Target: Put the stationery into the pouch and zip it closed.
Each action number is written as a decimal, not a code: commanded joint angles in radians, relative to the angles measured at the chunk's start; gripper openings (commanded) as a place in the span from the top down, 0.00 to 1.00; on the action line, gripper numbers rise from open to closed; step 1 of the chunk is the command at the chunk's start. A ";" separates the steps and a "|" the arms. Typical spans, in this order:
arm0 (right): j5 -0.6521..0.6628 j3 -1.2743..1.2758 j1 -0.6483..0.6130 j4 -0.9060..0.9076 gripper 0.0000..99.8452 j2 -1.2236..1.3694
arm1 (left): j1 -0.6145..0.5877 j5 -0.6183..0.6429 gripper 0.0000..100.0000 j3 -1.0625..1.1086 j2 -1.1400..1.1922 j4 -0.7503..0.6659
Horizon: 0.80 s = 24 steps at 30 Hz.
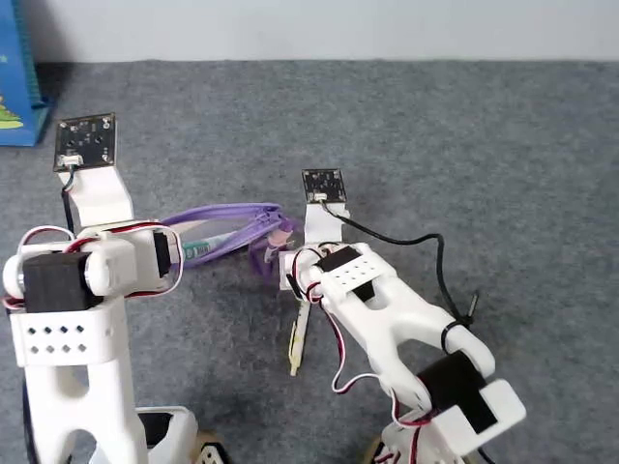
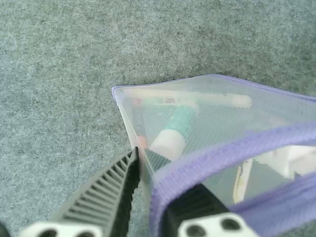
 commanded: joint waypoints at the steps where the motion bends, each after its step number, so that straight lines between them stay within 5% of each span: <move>1: -0.012 -0.055 0.008 -0.010 0.83 0.019 | 0.000 0.009 0.99 -0.004 0.003 0.020; 8: 0.025 -0.051 0.136 0.004 0.99 0.076 | 0.000 0.009 0.99 -0.004 0.003 0.020; 15: 0.046 -0.051 0.183 0.203 0.99 -0.056 | 0.000 0.009 0.99 -0.004 0.003 0.020; 24: 0.141 -0.051 0.193 0.501 0.99 -0.529 | 0.002 0.009 0.99 -0.004 0.003 0.020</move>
